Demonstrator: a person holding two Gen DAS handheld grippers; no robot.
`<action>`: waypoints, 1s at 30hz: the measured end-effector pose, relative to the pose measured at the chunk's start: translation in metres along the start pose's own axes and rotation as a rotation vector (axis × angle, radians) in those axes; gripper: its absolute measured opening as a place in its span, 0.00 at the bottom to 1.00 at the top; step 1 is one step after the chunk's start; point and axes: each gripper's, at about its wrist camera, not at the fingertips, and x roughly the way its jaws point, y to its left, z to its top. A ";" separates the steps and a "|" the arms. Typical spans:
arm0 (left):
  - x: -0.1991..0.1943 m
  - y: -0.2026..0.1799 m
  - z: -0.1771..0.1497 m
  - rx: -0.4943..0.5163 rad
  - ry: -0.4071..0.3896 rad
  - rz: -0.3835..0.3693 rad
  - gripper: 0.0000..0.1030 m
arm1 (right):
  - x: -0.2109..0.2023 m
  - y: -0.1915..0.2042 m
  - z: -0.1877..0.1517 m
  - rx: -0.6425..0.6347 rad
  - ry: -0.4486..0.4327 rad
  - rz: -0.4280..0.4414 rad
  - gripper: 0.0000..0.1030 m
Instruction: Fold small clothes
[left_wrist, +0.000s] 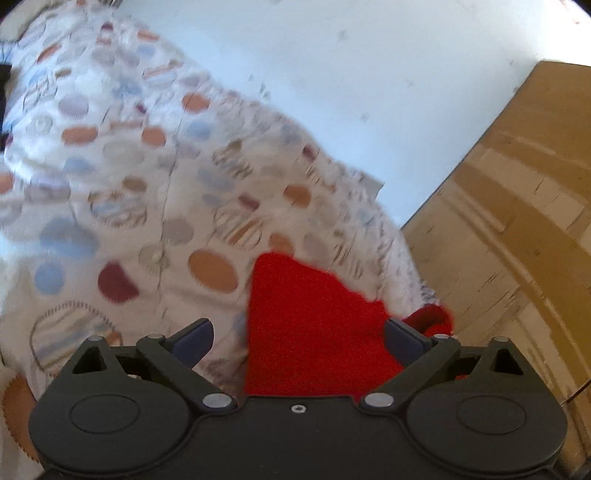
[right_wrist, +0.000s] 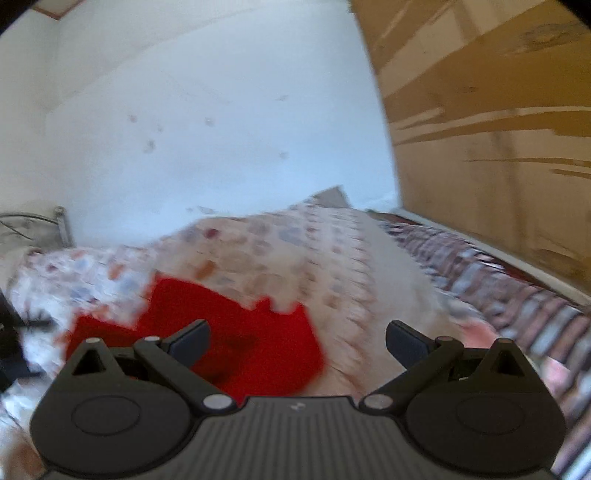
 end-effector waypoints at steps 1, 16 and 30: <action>0.005 0.000 -0.004 0.003 0.021 0.008 0.95 | 0.007 0.009 0.006 -0.005 0.003 0.030 1.00; 0.018 -0.003 -0.060 0.183 0.113 -0.004 0.94 | 0.059 0.013 -0.016 -0.075 0.212 -0.024 1.00; 0.025 -0.009 -0.082 0.255 0.146 -0.021 0.94 | 0.019 -0.041 -0.022 0.064 0.151 0.093 1.00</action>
